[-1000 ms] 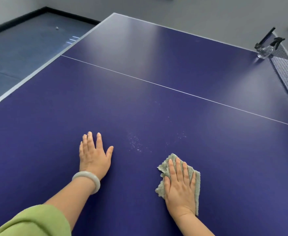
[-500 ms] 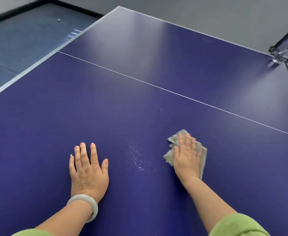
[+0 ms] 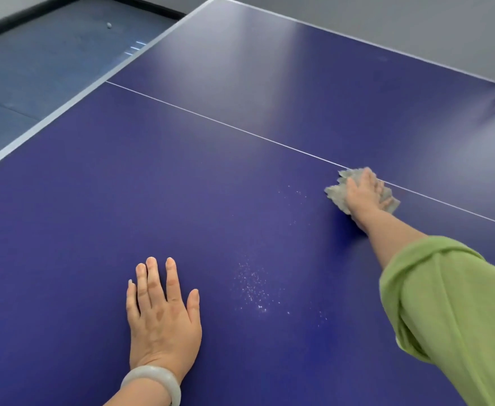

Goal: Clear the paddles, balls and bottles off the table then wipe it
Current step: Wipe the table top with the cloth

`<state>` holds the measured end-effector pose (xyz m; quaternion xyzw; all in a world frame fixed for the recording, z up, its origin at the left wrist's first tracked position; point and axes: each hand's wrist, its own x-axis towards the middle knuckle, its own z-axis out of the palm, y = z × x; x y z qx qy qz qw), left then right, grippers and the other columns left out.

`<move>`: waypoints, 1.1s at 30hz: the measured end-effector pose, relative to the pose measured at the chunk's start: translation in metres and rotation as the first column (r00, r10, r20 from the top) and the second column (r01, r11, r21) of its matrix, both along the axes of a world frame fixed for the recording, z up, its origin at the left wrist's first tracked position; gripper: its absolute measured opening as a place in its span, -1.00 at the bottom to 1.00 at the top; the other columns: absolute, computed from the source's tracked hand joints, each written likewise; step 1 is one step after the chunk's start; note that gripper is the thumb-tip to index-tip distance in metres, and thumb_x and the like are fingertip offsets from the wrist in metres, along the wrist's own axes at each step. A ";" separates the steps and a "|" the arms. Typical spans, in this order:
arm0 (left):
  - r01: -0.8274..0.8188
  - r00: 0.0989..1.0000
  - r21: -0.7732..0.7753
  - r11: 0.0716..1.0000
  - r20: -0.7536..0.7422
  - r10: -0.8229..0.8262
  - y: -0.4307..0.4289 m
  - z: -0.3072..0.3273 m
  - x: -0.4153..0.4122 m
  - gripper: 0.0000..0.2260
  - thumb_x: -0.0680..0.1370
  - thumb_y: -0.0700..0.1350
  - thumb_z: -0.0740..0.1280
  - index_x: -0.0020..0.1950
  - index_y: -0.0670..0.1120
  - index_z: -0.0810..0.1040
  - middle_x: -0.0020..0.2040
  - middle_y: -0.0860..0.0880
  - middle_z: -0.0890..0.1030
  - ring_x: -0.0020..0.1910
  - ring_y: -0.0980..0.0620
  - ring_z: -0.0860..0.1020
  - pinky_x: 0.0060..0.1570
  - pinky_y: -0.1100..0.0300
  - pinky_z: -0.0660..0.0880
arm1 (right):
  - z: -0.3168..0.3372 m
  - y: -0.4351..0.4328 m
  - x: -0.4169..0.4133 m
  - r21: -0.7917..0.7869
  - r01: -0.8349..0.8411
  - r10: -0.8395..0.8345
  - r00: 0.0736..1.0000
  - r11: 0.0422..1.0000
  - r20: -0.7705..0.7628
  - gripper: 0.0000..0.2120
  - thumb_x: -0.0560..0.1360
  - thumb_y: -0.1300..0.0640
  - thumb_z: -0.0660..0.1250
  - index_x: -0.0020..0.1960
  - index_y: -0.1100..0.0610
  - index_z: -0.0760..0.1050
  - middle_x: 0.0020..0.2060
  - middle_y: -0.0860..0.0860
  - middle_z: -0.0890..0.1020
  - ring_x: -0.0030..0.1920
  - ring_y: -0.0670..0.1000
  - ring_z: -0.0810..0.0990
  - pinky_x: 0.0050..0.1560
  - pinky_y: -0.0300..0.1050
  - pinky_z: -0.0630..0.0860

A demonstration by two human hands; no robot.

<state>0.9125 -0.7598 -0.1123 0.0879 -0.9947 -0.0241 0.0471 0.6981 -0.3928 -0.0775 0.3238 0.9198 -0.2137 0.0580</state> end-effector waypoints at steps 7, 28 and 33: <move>0.008 1.000 -0.020 1.000 0.019 -0.007 -0.001 0.001 0.000 -0.36 0.62 0.17 -0.15 0.54 -0.19 0.24 0.52 -0.26 0.25 0.52 -0.22 0.21 0.48 -0.14 0.07 | -0.001 -0.175 -0.066 0.048 -0.538 0.535 0.842 0.841 0.068 -0.45 0.65 -0.15 -0.10 0.59 -0.11 -0.14 0.58 -0.08 -0.17 0.57 0.06 -0.24 0.47 0.29 -0.33; -0.001 0.997 0.018 1.000 0.076 -0.001 0.002 0.005 -0.002 -0.37 0.59 0.15 -0.07 0.54 -0.19 0.25 0.51 -0.27 0.26 0.53 -0.23 0.19 0.48 -0.18 0.12 | -0.009 -0.128 0.055 0.112 0.006 -0.019 0.993 0.994 0.115 -0.43 0.65 -0.18 -0.14 0.60 -0.05 -0.14 0.58 -0.01 -0.19 0.56 0.14 -0.25 0.36 0.54 -0.21; -0.002 0.996 0.016 1.000 0.086 0.001 0.001 0.003 -0.002 -0.43 0.64 0.12 -0.05 0.59 -0.13 0.13 0.57 -0.22 0.12 0.57 -0.16 0.05 0.53 -0.10 -0.03 | -0.007 -0.286 0.073 0.093 -0.481 0.474 0.876 0.872 0.084 -0.44 0.65 -0.16 -0.14 0.58 -0.07 -0.23 0.56 -0.07 -0.28 0.54 0.11 -0.34 0.32 0.51 -0.38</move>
